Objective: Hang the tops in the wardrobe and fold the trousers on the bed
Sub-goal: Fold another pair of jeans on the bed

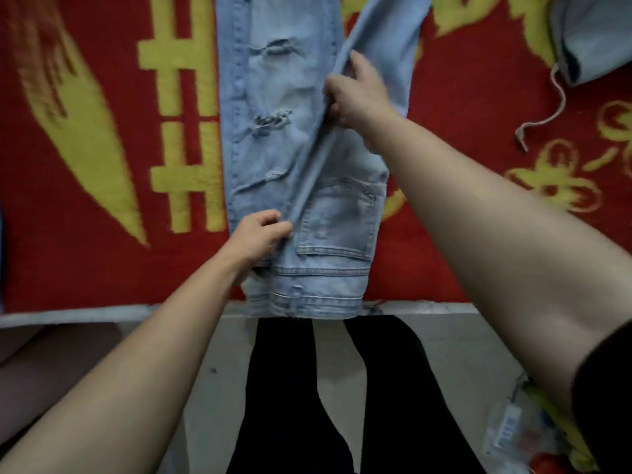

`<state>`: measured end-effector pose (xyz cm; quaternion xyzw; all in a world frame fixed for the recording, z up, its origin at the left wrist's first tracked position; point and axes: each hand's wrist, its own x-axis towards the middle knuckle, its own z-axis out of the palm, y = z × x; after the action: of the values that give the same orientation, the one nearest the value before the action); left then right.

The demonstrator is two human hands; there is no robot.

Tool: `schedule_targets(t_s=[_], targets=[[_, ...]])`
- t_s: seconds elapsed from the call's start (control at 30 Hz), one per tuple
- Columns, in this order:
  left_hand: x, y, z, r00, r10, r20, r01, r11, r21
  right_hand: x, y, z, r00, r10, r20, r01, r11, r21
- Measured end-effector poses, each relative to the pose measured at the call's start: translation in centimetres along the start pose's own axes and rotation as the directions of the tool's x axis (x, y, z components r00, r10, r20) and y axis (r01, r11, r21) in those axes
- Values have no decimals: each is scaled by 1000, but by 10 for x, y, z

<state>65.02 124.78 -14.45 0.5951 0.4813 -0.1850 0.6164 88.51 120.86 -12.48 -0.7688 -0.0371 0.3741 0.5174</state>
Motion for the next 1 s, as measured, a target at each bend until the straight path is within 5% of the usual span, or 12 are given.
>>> schedule_targets(t_s=[0.23, 0.37, 0.53, 0.7, 1.0], targets=[[-4, -69, -56, 969, -184, -164, 176, 983, -61, 6, 26, 119, 962, 50, 270, 25, 963, -267], [-4, -88, -54, 970, -155, -185, 134, 983, -123, -3, 48, 126, 967, 84, 241, 26, 906, -422], [-8, -84, -67, 979, -174, 107, 186, 975, -118, -6, 47, 122, 970, 67, 234, 54, 879, -474], [-7, -80, -76, 870, -264, 416, 252, 964, 84, -8, 43, 127, 969, 95, 227, 57, 809, -584], [8, -98, -67, 949, -271, 161, 205, 919, 338, -11, 55, 130, 965, 48, 257, 118, 798, -591]])
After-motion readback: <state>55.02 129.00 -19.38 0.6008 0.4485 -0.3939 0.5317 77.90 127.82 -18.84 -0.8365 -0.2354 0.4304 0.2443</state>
